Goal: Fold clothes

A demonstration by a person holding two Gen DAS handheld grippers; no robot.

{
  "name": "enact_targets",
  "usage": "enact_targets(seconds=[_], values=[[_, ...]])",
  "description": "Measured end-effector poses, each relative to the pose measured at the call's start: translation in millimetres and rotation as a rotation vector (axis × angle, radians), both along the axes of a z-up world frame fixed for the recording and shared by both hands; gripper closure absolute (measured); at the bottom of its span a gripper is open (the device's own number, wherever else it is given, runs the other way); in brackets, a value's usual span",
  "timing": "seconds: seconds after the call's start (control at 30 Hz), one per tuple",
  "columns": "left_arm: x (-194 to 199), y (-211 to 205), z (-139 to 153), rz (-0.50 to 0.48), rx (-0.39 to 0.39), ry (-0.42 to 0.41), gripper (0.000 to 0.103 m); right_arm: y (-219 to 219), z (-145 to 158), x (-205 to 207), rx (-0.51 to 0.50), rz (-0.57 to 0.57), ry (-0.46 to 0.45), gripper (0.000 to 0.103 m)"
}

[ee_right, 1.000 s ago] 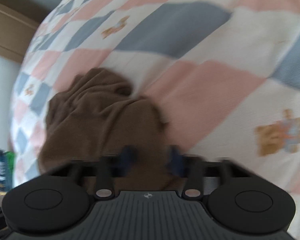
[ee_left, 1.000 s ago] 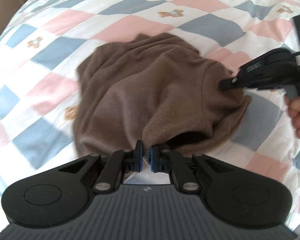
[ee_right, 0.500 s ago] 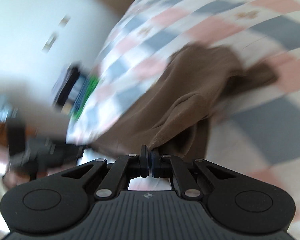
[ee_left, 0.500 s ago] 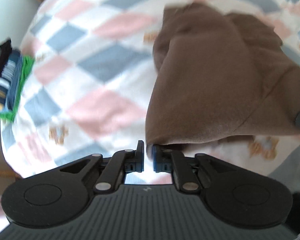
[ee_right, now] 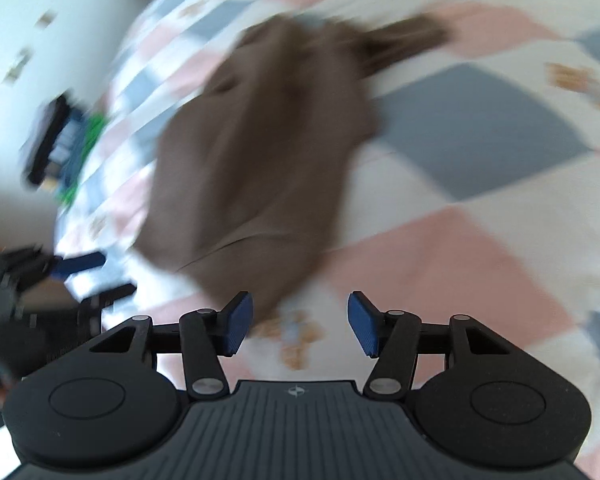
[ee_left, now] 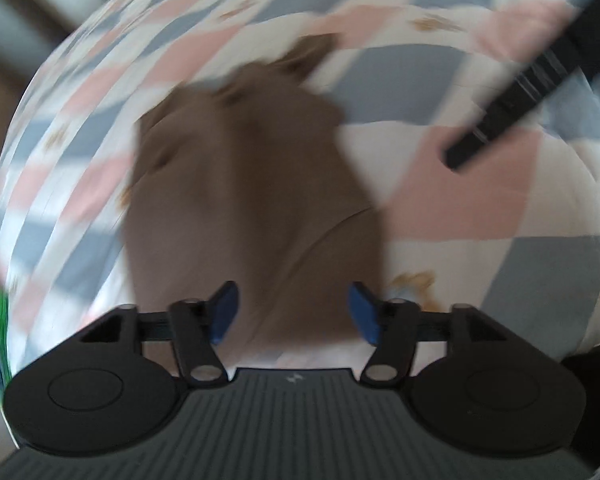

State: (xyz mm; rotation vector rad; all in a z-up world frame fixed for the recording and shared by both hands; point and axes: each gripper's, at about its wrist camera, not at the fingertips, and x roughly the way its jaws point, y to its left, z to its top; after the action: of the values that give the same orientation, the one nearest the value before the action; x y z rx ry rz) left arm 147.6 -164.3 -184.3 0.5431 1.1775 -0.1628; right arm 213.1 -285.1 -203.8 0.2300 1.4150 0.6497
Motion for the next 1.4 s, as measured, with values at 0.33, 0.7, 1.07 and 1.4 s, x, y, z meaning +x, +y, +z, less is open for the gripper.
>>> enact_targets(seconds=[0.33, 0.7, 1.07, 1.4], values=[[21, -17, -77, -0.032, 0.149, -0.012, 0.099, -43, -6, 26, -0.082, -0.098, -0.069, 0.041], [6, 178, 39, 0.597, 0.105, -0.2, 0.1, 5, -7, 49, -0.206, 0.207, -0.352, 0.042], [7, 236, -4, 0.845, -0.227, -0.011, 0.086, 124, 2, 123, -0.098, 0.506, -0.594, 0.043], [15, 254, -18, 0.979, -0.444, 0.052, 0.061, 208, -37, 127, -0.192, 1.053, -0.763, 0.054]])
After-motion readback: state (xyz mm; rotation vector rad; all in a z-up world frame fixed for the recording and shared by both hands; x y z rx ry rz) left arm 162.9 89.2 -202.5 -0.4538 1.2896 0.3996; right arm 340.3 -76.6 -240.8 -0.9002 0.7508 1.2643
